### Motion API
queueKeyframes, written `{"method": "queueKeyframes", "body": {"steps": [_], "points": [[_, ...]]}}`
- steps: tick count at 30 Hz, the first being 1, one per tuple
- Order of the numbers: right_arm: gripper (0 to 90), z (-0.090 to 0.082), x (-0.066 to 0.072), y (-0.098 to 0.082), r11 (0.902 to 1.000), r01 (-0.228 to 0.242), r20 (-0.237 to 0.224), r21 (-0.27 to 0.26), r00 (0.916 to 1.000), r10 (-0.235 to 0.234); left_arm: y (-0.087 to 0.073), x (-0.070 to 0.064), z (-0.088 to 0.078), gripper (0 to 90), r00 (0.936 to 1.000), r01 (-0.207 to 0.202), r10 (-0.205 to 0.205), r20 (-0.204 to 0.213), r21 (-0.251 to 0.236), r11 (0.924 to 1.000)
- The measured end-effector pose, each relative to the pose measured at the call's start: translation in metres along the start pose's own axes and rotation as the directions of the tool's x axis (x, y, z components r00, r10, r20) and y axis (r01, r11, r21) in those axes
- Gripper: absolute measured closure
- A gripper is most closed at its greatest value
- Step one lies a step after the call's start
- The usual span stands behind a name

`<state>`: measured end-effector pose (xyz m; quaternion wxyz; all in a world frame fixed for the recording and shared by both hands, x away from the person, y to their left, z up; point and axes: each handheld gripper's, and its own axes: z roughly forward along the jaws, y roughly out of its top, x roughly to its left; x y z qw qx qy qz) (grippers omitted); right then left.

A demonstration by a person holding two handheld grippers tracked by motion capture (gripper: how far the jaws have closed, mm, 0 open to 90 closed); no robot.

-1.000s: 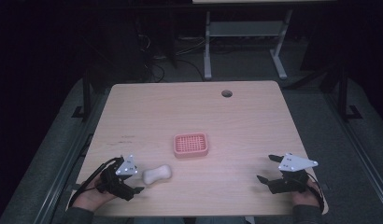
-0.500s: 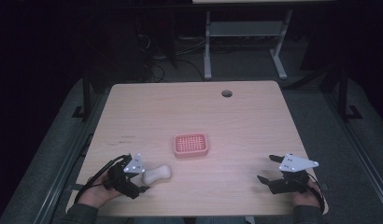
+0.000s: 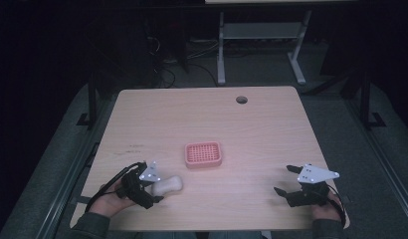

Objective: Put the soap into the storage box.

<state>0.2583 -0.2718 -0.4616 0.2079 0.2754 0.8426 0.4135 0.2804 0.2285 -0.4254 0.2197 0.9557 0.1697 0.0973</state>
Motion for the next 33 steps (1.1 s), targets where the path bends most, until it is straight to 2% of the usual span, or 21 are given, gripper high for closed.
{"method": "queueKeyframes", "body": {"steps": [8,33], "points": [[13.7,0.000,0.000,0.000,1.0000,0.000,-0.002,0.002,1.0000,0.000,0.006,0.002,0.006,24.3,0.9999,-0.003,0.003,0.010,0.001,1.0000],[13.7,0.001,0.000,0.001,1.0000,0.004,-0.006,0.004,1.0000,-0.004,0.021,0.009,0.021,38.1,0.9975,-0.034,0.030,0.063,0.055,0.9979]]}}
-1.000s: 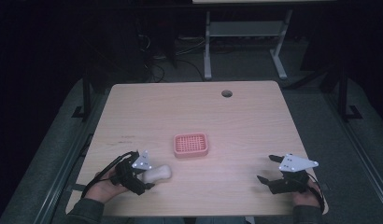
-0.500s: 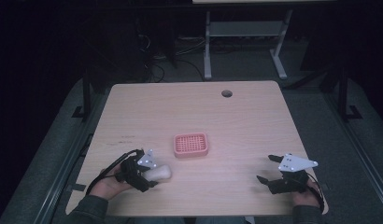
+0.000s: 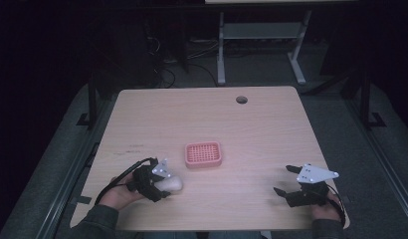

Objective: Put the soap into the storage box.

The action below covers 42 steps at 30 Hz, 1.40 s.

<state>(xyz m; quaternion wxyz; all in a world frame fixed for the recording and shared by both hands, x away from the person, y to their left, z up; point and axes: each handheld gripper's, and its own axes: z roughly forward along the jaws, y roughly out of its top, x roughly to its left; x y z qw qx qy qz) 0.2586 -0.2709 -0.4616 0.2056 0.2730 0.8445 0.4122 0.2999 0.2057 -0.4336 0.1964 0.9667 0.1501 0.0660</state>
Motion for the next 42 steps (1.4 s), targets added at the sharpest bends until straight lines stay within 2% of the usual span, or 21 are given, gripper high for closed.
{"method": "queueKeyframes", "body": {"steps": [13,26,42], "points": [[13.8,-0.0004,0.0001,0.0000,1.0000,-0.001,0.001,-0.002,1.0000,0.001,0.0054,0.0025,0.0074,46.1,0.9998,0.006,-0.006,0.018,0.026,0.9996],[13.7,-0.0008,0.0003,0.0001,1.0000,0.001,0.001,-0.005,1.0000,-0.001,0.0063,0.0054,0.0106,48.6,0.9991,0.018,-0.019,0.039,0.030,0.9994],[13.7,-0.0017,0.0001,-0.0001,1.0000,0.001,0.004,-0.010,1.0000,-0.001,0.0065,0.0042,0.0080,49.4,0.9989,0.028,-0.029,0.038,0.022,0.9994]]}}
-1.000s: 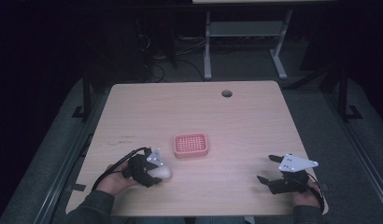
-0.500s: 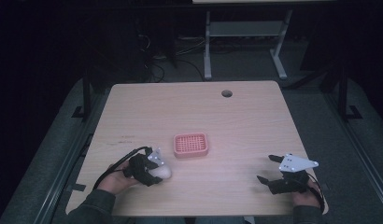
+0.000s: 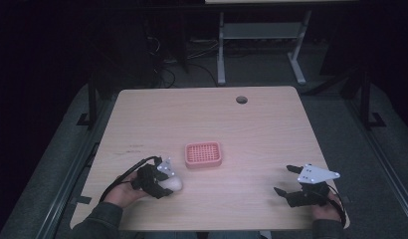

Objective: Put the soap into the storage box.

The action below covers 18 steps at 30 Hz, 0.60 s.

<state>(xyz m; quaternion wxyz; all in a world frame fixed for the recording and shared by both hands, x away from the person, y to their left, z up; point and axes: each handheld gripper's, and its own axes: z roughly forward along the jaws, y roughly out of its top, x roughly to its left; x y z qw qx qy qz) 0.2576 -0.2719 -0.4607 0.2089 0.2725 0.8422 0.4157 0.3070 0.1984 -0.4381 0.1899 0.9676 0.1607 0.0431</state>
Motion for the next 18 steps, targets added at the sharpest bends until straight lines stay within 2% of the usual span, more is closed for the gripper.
{"method": "queueKeyframes", "body": {"steps": [10,18], "points": [[13.7,-0.001,0.001,0.000,1.0000,-0.002,0.005,-0.009,1.0000,0.002,0.002,-0.001,-0.008,49.5,0.9999,0.000,-0.001,-0.010,-0.019,0.9998],[13.7,-0.002,0.000,-0.001,0.9998,-0.014,0.007,-0.017,0.9999,0.015,0.009,0.003,-0.013,49.5,1.0000,0.001,-0.001,-0.001,-0.029,0.9996]]}}
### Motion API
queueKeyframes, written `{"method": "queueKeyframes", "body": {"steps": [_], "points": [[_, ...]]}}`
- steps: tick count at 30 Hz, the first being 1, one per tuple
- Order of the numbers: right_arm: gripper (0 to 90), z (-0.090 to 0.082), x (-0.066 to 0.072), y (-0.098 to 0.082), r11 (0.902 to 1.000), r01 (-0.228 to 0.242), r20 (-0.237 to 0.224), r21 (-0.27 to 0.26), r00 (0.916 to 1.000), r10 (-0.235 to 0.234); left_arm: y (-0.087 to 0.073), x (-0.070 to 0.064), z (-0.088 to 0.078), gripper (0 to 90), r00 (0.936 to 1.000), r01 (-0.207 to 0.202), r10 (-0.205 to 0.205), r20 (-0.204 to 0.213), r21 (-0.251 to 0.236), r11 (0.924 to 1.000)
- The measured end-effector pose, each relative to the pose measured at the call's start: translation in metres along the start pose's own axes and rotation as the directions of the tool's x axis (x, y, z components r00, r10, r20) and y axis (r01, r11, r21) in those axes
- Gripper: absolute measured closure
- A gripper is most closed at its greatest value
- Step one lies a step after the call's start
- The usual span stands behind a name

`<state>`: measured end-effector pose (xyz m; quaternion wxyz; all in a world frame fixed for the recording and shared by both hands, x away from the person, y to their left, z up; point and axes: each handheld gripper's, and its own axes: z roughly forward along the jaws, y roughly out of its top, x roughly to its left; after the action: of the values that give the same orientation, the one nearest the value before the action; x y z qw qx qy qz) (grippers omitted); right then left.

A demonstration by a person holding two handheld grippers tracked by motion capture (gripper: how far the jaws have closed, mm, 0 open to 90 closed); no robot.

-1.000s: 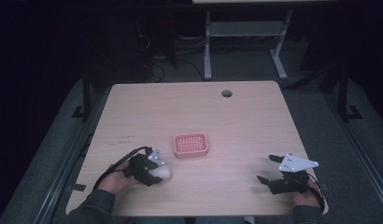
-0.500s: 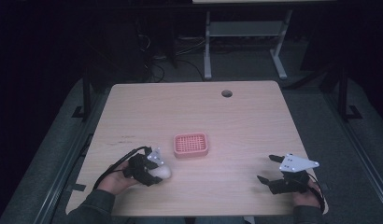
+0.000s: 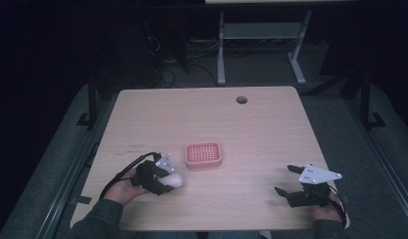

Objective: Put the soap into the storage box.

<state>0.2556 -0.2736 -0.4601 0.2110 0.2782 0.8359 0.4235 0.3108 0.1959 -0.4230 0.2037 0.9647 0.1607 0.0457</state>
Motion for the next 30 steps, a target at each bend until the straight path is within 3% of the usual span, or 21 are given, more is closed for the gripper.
{"method": "queueKeyframes", "body": {"steps": [30], "points": [[13.7,-0.002,-0.001,-0.001,0.9997,-0.008,0.002,-0.022,1.0000,0.008,0.028,0.018,-0.004,49.5,0.9991,-0.008,0.007,0.042,0.021,0.9997]]}}
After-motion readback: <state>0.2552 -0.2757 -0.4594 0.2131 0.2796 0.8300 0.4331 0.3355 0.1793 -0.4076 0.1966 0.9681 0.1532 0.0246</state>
